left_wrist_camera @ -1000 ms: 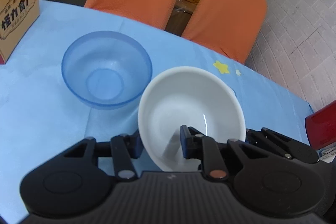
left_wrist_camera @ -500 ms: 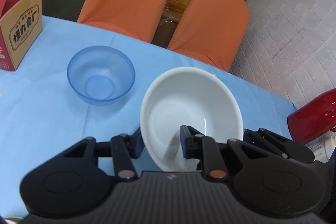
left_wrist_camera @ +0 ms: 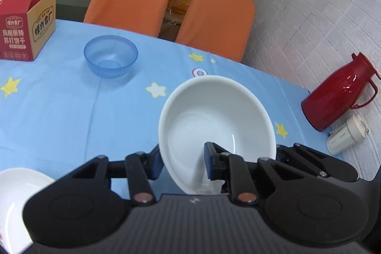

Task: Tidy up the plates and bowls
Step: 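Carry the white bowl with the left tool and lower it into the steel bowl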

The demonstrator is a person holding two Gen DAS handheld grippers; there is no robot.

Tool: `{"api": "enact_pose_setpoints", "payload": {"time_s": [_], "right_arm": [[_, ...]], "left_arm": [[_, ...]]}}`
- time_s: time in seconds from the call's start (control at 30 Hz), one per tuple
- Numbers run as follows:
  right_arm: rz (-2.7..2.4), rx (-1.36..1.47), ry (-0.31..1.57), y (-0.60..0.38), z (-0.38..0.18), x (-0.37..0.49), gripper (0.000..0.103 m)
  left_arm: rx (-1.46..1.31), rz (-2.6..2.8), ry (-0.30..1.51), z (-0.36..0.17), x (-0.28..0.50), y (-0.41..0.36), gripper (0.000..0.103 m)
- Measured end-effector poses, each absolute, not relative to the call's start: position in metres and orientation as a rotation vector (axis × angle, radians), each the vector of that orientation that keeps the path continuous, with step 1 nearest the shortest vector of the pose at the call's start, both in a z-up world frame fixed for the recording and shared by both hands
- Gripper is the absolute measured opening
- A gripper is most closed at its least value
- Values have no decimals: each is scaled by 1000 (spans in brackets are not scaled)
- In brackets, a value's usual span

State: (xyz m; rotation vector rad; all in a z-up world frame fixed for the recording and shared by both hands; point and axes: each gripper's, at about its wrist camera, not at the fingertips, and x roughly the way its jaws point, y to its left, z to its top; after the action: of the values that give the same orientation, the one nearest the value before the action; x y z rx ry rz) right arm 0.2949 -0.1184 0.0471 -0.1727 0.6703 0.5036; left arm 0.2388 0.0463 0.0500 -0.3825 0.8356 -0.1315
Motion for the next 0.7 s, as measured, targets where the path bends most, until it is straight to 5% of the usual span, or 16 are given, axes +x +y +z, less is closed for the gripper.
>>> {"api": "enact_pose_setpoints", "payload": {"time_s": [0.7], "right_arm": [[470, -94, 714, -144, 5, 205, 72]], "left_arm": [[-334, -179, 903, 6, 163, 17, 19]]}}
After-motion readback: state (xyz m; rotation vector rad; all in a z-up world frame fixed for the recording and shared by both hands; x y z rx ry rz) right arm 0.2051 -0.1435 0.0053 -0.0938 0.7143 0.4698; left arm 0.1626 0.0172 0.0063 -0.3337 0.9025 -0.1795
